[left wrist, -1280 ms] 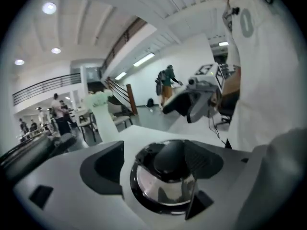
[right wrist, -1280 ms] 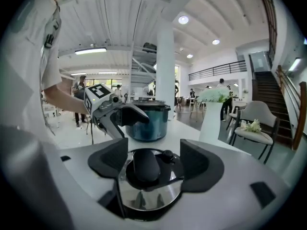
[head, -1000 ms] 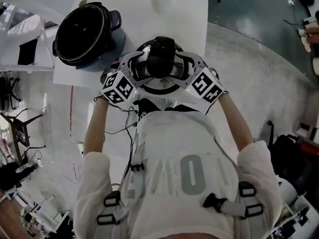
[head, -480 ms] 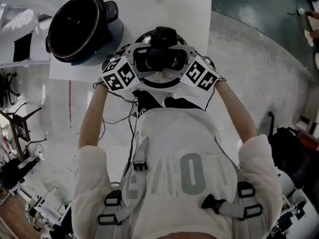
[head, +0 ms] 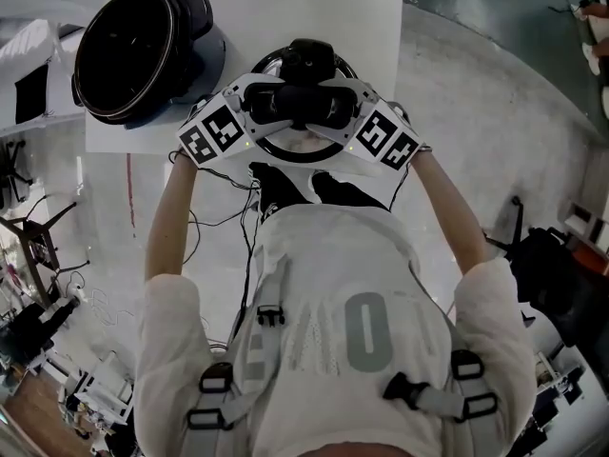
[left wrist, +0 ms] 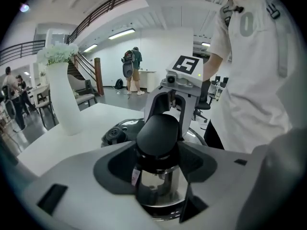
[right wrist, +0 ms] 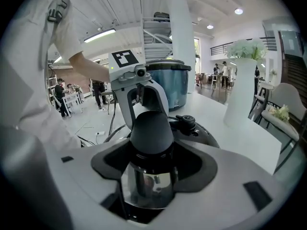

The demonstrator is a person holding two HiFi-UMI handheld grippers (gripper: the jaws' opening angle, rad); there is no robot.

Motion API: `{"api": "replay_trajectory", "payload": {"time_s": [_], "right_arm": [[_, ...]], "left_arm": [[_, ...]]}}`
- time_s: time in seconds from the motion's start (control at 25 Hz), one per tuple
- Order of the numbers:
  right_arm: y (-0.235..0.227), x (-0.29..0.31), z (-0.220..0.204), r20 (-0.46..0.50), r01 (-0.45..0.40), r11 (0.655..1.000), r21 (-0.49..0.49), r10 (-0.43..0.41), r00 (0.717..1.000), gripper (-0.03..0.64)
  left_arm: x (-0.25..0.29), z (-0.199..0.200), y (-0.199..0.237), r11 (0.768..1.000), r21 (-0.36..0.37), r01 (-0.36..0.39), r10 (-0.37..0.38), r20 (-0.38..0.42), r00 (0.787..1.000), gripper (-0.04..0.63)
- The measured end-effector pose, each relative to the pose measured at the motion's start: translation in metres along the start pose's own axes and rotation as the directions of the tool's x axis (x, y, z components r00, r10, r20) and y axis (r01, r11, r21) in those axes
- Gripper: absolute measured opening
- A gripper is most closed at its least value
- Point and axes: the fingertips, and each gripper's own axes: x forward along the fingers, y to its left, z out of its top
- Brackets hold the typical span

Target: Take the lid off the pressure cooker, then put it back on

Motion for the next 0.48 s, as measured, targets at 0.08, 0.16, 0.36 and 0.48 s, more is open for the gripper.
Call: {"api": "replay_trajectory", "payload": {"time_s": [0.08, 0.16, 0.36, 0.48], "right_arm": [[0.0002, 0.0004, -0.0009, 0.005, 0.002, 1.000, 0.001, -0.002, 1.000, 0.282], [-0.0001, 0.0006, -0.0014, 0.008, 0.002, 1.000, -0.001, -0.002, 1.000, 0.281], [-0.0006, 0.0012, -0.0024, 0.004, 0.007, 1.000, -0.002, -0.007, 1.000, 0.276], [0.0018, -0.0025, -0.0015, -0.020, -0.003, 1.000, 0.003, 0.003, 1.000, 0.275]], "left_arm": [[0.0009, -0.0005, -0.0001, 1.000, -0.009, 0.000, 0.000, 0.010, 1.000, 0.261], [0.0014, -0.0008, 0.0001, 1.000, -0.011, 0.002, -0.002, 0.005, 1.000, 0.261], [0.0019, -0.0034, 0.0008, 1.000, -0.016, -0.015, 0.015, -0.020, 1.000, 0.259], [0.0000, -0.0028, -0.0021, 1.000, -0.007, -0.022, 0.021, -0.062, 0.998, 0.258]]}}
